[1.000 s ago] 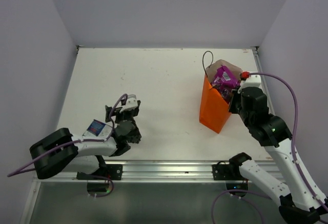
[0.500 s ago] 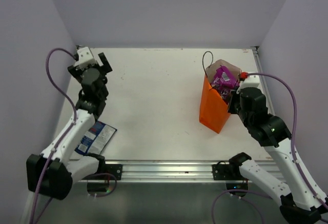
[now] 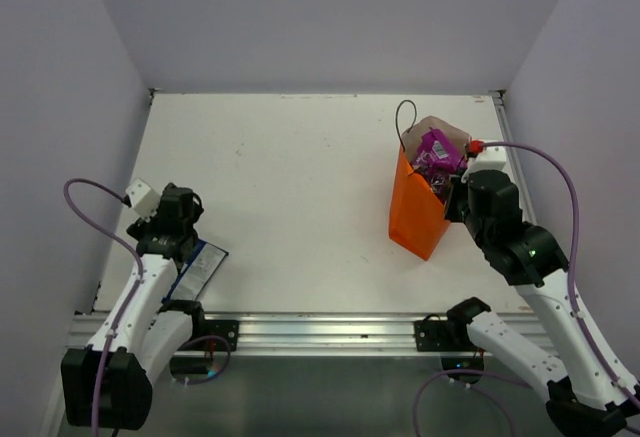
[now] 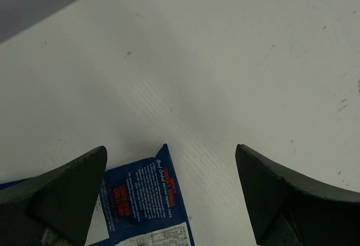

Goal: Place the snacks into the paper bag

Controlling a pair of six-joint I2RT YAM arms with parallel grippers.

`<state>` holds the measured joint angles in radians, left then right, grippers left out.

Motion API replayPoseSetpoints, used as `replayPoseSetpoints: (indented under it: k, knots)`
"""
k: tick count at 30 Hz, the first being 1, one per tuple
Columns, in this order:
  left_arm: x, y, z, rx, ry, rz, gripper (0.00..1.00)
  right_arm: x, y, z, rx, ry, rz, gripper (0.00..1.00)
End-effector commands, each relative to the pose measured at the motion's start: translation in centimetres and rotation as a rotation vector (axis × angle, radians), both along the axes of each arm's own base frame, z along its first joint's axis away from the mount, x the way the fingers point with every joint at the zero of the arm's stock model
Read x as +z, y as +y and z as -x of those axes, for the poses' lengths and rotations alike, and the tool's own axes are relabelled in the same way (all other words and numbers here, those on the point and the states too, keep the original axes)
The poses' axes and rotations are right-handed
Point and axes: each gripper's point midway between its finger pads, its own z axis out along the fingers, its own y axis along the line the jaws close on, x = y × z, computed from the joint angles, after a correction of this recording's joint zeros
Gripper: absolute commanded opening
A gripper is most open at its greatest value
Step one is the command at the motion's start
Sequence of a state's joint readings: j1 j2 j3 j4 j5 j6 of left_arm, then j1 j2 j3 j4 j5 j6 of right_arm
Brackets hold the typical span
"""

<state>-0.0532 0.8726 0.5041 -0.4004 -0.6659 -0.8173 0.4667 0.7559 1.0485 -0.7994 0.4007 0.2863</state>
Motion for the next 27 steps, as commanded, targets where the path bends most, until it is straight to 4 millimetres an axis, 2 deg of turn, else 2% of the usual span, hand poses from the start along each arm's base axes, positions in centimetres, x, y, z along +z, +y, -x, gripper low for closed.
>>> replayPoseSetpoints:
  k: [1, 5, 10, 15, 18, 21, 22, 23, 24, 27]
  knots:
    - [-1.5, -0.3, 1.4, 0.059, 0.043, 0.06, 1.0, 1.2, 0.3, 0.0, 0.017, -0.044, -0.017, 0.0]
    - [-4.7, -1.4, 2.0, 0.022, 0.141, 0.11, 1.0, 1.4, 0.3, 0.2, 0.022, -0.056, -0.024, 0.0]
    - [-5.8, -1.9, 1.8, 0.008, 0.174, 0.132, 1.0, 1.5, 0.3, 0.4, 0.028, -0.062, -0.027, 0.0]
    - [-7.9, -2.7, 1.7, -0.018, 0.243, 0.164, 1.0, 1.7, 0.3, 0.4, 0.03, -0.067, -0.029, 0.0]
    - [-8.8, -3.0, 1.6, -0.044, 0.278, 0.171, 0.94, 1.6, 0.4, 0.5, 0.032, -0.066, -0.028, 0.0]
    - [-8.8, -3.1, 1.3, -0.049, 0.267, 0.172, 0.53, 1.7, 0.4, 0.5, 0.033, -0.066, -0.028, 0.0]
    - [-8.8, -3.1, 1.2, -0.055, 0.264, 0.171, 0.21, 1.6, 0.4, 0.5, 0.033, -0.063, -0.027, 0.0]
    - [-8.5, -3.1, 1.0, -0.059, 0.255, 0.168, 0.07, 1.6, 0.4, 0.5, 0.031, -0.063, -0.028, 0.0]
    - [-8.4, -3.0, 0.9, -0.061, 0.252, 0.162, 0.0, 1.5, 0.4, 0.4, 0.032, -0.06, -0.025, 0.0]
    - [-6.6, -3.4, -0.8, -0.117, 0.21, 0.145, 0.0, 1.3, 0.4, 0.3, 0.028, -0.053, -0.019, 0.0]
